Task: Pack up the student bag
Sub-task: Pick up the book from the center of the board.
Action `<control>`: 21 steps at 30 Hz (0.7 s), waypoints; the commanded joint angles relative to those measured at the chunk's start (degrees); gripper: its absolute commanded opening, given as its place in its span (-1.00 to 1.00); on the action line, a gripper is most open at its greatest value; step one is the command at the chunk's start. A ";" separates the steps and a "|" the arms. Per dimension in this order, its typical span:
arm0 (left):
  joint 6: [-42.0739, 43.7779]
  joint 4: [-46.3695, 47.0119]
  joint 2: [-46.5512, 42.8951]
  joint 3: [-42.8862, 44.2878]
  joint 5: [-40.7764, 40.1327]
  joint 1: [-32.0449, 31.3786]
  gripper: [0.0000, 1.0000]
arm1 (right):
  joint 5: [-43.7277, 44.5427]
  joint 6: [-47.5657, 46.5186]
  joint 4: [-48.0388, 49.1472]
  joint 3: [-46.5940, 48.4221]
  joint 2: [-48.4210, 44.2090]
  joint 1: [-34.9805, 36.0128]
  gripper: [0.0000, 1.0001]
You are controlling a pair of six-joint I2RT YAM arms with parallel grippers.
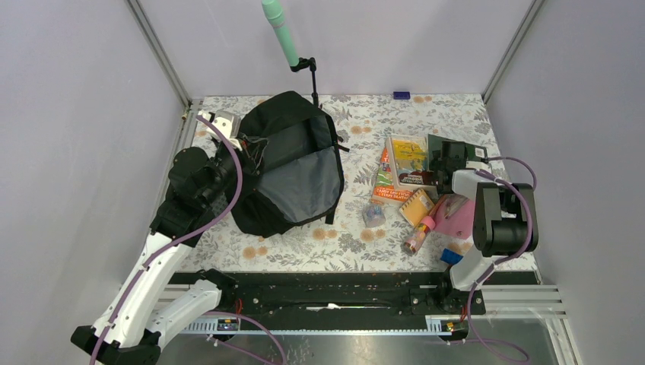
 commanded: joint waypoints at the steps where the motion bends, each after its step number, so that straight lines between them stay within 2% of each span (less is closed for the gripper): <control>1: -0.31 2.24 0.30 1.33 0.12 0.30 -1.00 | 4.29 3.46 2.57 1.25 2.03 -0.31 0.92; 5: -0.22 2.22 0.35 1.21 0.09 0.32 -1.00 | 5.94 3.36 5.59 1.36 3.06 -0.31 0.70; 9: -0.13 2.30 0.13 1.24 0.11 0.30 -1.00 | 8.69 2.04 11.12 -0.27 2.76 -0.31 0.35; 14: 0.04 2.23 0.07 1.23 -0.08 0.30 -1.00 | 10.65 -2.53 20.67 -4.13 1.27 -0.64 0.02; 17: 0.04 2.24 0.04 1.14 -0.09 0.32 -1.00 | 10.47 -5.65 25.69 -6.08 0.37 -1.00 -0.24; 21: 0.17 2.28 -0.05 1.07 -0.12 0.30 -1.00 | 11.76 -11.41 29.36 -7.83 -2.17 -1.14 -0.44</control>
